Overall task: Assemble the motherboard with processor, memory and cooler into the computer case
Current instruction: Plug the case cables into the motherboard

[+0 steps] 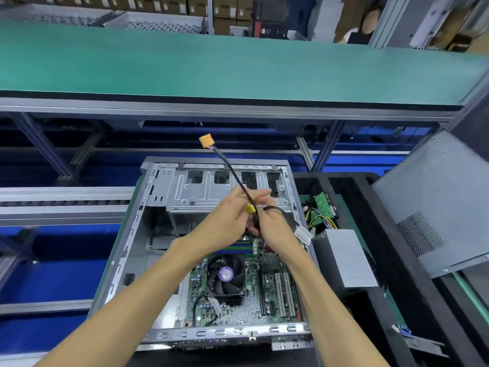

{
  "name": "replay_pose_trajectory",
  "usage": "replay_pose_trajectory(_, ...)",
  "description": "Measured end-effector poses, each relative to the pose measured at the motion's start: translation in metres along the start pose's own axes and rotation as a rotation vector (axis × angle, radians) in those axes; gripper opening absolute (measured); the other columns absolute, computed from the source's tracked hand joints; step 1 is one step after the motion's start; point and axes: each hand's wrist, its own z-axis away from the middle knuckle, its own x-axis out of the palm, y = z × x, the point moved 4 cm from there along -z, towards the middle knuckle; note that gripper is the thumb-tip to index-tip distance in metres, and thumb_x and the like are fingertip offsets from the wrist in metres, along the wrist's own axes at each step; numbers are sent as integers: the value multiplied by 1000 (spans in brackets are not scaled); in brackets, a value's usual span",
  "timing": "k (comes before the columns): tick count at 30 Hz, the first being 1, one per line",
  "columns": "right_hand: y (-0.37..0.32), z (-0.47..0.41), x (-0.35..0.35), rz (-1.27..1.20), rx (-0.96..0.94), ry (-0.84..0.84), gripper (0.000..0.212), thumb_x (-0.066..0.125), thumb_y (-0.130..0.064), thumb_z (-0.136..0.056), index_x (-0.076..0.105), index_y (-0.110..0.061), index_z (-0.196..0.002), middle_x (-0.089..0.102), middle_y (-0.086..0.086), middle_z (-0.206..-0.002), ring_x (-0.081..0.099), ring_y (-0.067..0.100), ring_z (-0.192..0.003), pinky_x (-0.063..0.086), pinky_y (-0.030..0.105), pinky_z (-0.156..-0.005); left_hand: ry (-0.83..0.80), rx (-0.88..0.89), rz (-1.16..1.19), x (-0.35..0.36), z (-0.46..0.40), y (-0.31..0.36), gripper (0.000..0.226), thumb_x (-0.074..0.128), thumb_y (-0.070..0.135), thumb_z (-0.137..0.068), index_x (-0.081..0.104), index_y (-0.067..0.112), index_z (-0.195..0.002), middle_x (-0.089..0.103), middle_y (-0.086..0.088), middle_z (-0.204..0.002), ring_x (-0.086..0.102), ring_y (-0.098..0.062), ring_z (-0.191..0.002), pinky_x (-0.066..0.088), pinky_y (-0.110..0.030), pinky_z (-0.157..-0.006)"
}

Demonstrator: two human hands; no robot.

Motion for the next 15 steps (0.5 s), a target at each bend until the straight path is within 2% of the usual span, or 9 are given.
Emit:
replay_pose_trajectory(2,3,0,0,48,76,-25,27,39,-29,-108,57,-24,-89,64,-4,-74,59,-4,-53,45,16,-57,-82,-22,11,0,-4,-2,53,36,-7,-98,58,22,-137,52,9,-124,51,-2,-122,45,-26,-105)
replay_pose_trajectory(4,4,1,-3,150,123,-35,34,40,-29,-107,57,-22,-78,63,-1,-81,58,-4,-54,40,18,-55,-192,-23,-51,0,-3,-4,50,39,-2,-100,57,25,-139,52,6,-126,50,-6,-124,39,-26,-110)
replay_pose_trajectory(5,4,2,-5,178,134,-43,34,40,-28,-107,58,-20,-80,64,1,-85,60,-1,-61,39,21,-57,-218,-7,-64,-1,-2,-5,51,41,-2,-100,57,27,-139,53,5,-126,50,-5,-123,37,-22,-109)
replay_pose_trajectory(7,2,4,-5,264,144,-79,24,39,-21,-108,59,-15,-97,63,3,-97,65,6,-81,46,21,-65,-220,25,3,-4,0,-2,54,44,-6,-97,61,30,-134,56,3,-122,53,-2,-119,40,-19,-105)
replay_pose_trajectory(8,0,5,-6,277,134,-80,19,39,-16,-108,57,-14,-103,62,1,-98,64,-2,-81,47,15,-65,-213,34,58,-5,1,-1,54,46,-7,-95,64,30,-130,57,2,-120,55,-3,-116,43,-19,-102)
replay_pose_trajectory(9,0,4,-5,231,117,-75,16,39,-15,-107,55,-16,-103,60,-2,-94,61,-11,-70,44,8,-59,-201,44,96,-7,1,-1,51,49,-7,-94,67,28,-126,59,2,-117,58,-4,-112,47,-21,-98)
replay_pose_trajectory(10,-2,5,-5,158,90,-63,14,40,-16,-107,53,-17,-102,60,-3,-88,58,-12,-58,41,5,-52,-183,57,107,-9,1,-2,45,53,-6,-94,69,25,-121,61,3,-114,60,-6,-107,49,-22,-93)
replay_pose_trajectory(13,-1,5,-6,-12,66,-70,11,47,-22,-104,56,-21,-112,65,-5,-86,59,-7,-53,41,9,-47,-168,66,86,-11,1,-5,27,63,-3,-91,67,16,-110,65,18,-101,62,-11,-88,48,-18,-77)
replay_pose_trajectory(15,3,4,-4,-57,95,-93,13,51,-21,-102,58,-20,-113,68,-7,-82,58,-2,-53,41,12,-46,-215,22,131,-9,1,-5,23,64,-3,-90,62,14,-106,66,22,-89,62,-4,-77,47,-13,-71)
